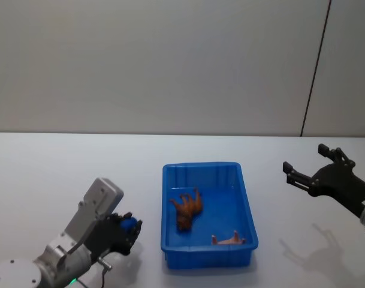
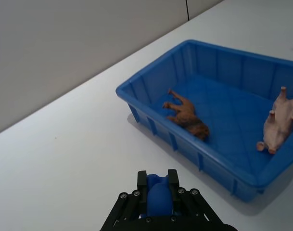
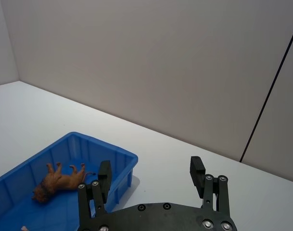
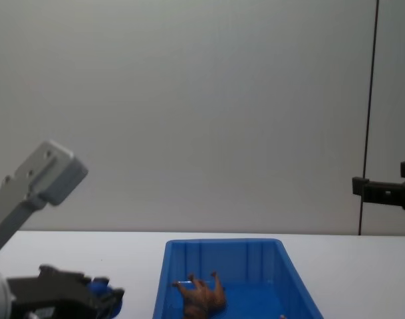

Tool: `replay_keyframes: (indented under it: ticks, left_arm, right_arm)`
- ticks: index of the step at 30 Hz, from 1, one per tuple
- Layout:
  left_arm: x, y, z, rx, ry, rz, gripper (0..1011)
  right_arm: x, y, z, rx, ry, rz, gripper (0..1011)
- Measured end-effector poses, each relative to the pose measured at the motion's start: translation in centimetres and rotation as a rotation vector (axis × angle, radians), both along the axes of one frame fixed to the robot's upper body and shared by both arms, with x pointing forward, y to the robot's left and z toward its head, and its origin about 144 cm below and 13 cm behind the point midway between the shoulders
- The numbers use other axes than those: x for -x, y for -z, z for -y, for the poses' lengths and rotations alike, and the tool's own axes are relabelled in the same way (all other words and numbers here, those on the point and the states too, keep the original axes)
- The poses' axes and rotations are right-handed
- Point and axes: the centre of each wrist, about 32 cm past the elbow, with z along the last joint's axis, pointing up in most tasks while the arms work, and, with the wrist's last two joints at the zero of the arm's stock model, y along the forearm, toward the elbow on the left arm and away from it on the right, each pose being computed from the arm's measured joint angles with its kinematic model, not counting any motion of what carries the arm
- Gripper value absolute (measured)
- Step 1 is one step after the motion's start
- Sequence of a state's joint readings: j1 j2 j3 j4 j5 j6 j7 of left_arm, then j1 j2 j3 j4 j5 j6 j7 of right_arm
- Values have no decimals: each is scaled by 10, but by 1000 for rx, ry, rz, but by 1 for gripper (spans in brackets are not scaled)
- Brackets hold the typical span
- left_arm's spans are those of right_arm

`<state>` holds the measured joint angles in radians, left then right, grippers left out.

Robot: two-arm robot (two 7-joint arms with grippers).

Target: Pick up the two dolls from the table and place them into the box.

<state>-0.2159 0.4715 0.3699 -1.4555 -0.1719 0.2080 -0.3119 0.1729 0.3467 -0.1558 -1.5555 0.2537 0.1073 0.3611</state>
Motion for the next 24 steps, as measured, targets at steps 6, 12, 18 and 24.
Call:
replay_keyframes:
  ticks: [6, 12, 18, 24]
  left_arm:
    - [-12, -16, 8, 4, 38, 56, 226]
    - [-23, -23, 20, 24, 81, 94, 195]
    - [-36, -28, 36, 57, 139, 132, 178]
    - [-48, -30, 51, 89, 186, 158, 371]
  right_arm:
    - [0, 0, 0, 0, 0, 0, 1001]
    - [0, 0, 0, 0, 0, 0, 1001]
    - [0, 0, 0, 0, 0, 0, 1001]
    - [0, 0, 0, 0, 0, 0, 1001]
